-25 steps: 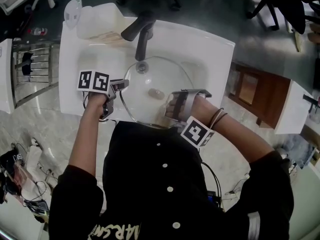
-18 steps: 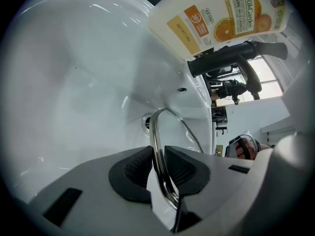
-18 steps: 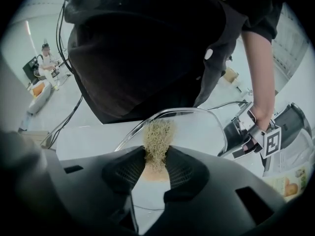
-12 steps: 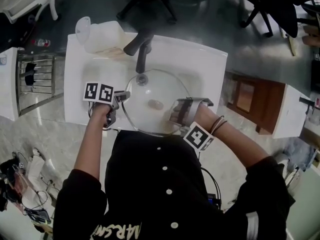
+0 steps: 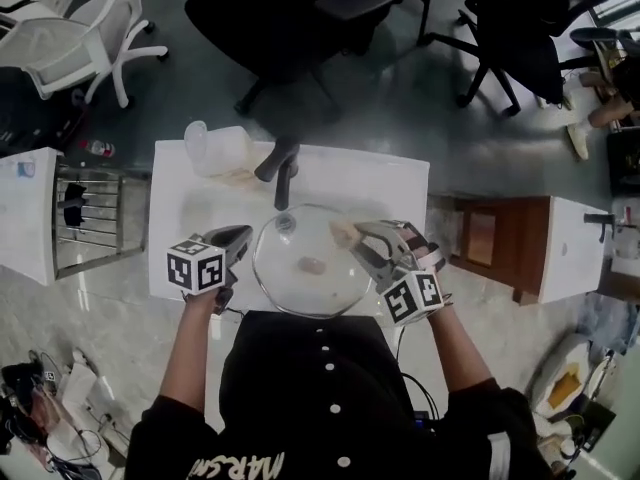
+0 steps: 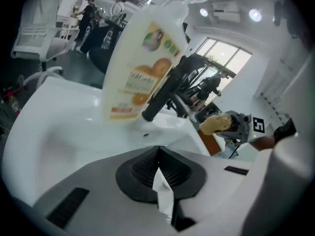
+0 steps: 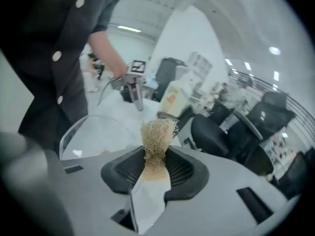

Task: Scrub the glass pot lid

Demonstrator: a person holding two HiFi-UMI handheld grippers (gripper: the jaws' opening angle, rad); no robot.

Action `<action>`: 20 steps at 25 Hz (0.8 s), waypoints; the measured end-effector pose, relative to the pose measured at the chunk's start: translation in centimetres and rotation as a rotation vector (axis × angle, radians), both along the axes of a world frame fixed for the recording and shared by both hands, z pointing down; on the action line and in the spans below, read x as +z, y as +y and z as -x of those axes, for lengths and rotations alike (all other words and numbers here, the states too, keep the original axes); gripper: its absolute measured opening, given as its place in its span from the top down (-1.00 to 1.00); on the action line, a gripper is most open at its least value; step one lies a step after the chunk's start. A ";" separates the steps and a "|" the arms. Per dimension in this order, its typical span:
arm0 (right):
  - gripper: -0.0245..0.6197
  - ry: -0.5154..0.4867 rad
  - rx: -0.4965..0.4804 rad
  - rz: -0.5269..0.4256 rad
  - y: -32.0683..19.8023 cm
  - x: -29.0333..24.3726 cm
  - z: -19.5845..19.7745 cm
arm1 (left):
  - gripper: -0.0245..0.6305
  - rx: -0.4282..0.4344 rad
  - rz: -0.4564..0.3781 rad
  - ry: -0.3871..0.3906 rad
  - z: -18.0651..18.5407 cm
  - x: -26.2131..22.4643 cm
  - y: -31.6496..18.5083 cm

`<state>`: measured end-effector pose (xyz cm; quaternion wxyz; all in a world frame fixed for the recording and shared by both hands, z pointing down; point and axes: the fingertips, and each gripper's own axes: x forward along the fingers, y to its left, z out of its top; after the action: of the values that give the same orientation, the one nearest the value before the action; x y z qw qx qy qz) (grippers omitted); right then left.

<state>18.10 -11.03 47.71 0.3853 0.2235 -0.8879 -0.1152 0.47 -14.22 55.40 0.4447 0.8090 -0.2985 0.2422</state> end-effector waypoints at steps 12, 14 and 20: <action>0.48 -0.672 0.546 -0.188 -4.0 -17.0 -4.8 | 0.85 -0.038 -0.604 0.119 -2.2 -19.8 -2.8; 0.48 -0.708 0.617 -0.269 -3.7 -19.0 -6.5 | 0.85 -0.076 -0.678 0.109 -1.5 -21.6 -3.0; 0.48 -0.727 0.688 -0.417 -1.8 -21.9 -9.7 | 0.85 -0.179 -0.785 0.081 0.5 -24.7 -3.1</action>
<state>27.83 -12.84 25.83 0.0161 0.5986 -0.7977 -0.0713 -0.03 -17.27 30.69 0.1325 0.8971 -0.4197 0.0380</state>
